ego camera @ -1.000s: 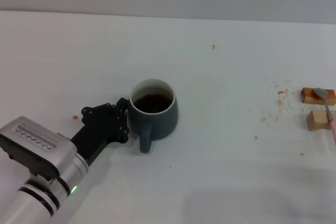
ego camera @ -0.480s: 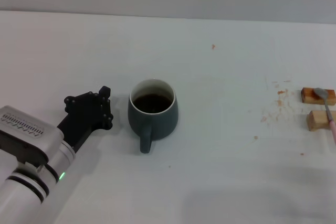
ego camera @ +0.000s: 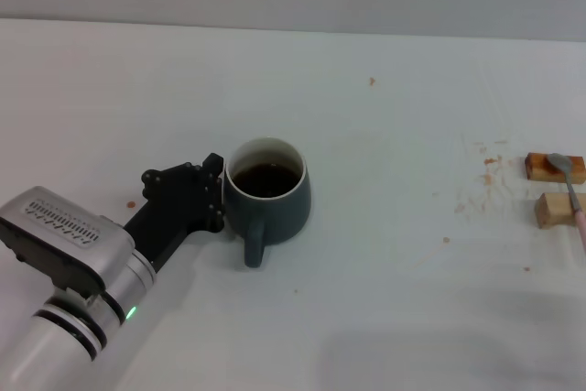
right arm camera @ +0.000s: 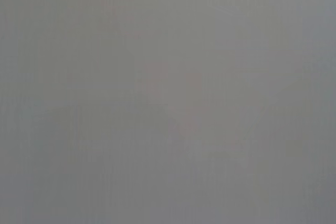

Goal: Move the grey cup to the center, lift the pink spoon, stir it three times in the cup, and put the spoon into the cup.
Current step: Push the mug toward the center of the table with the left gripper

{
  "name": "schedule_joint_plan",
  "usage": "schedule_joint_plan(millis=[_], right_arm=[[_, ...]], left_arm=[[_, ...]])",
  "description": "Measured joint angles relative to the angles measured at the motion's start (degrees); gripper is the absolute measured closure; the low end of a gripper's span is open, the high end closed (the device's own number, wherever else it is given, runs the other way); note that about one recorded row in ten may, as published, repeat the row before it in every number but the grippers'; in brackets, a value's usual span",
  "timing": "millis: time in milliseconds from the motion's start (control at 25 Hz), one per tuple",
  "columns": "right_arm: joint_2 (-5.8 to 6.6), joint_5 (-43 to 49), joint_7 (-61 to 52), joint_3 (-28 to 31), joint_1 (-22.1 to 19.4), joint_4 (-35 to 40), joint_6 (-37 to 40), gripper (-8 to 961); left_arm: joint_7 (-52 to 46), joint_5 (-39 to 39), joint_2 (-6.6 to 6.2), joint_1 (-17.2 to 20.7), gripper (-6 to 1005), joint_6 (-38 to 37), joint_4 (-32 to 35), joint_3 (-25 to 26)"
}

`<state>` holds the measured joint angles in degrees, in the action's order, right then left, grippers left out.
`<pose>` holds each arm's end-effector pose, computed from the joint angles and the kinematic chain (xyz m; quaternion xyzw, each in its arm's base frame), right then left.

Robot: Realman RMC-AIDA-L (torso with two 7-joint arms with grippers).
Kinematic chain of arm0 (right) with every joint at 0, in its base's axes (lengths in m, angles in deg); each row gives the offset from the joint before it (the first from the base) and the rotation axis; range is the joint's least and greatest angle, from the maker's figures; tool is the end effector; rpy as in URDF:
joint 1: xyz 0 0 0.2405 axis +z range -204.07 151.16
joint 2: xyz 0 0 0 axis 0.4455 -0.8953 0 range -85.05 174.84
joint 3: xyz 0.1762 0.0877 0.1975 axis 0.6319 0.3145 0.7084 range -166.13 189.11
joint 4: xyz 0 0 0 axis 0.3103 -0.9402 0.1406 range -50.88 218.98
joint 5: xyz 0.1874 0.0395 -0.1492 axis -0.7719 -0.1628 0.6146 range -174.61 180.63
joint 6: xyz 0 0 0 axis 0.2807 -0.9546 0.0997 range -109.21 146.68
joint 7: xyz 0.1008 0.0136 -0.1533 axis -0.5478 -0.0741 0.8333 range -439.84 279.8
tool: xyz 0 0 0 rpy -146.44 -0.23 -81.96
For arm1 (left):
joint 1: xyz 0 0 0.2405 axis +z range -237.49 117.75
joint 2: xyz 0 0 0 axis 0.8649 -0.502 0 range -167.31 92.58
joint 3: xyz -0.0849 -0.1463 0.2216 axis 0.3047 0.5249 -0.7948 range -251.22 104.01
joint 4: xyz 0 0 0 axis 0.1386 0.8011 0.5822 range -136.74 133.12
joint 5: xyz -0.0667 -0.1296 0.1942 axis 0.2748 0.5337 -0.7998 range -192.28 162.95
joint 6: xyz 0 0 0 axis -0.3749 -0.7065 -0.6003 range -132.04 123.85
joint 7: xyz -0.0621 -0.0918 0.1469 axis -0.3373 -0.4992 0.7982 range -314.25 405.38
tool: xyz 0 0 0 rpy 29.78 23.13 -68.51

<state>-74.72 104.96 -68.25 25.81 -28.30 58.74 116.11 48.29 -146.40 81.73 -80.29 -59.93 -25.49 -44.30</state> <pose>0.3676 0.1928 -0.0565 -0.6010 0.1980 0.3088 0.7101 -0.3136 0.3435 -0.1575 -0.8257 -0.1884 -0.2440 0.4723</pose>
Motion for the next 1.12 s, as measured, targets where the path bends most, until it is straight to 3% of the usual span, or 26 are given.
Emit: schedule_joint_plan(millis=[840,1120], right_arm=[[-0.03,0.21,-0.22,-0.03,0.09,0.0,-0.53,199],[-0.15,-1.76,-0.26,-0.08,-0.33,-0.51,-0.72,199]], left_arm=[[-0.13,0.16,0.07,-1.05,1001,1.49,-4.48,-8.0],[0.55,0.41,-0.18,0.22,1001,0.67,-3.16,-4.79]])
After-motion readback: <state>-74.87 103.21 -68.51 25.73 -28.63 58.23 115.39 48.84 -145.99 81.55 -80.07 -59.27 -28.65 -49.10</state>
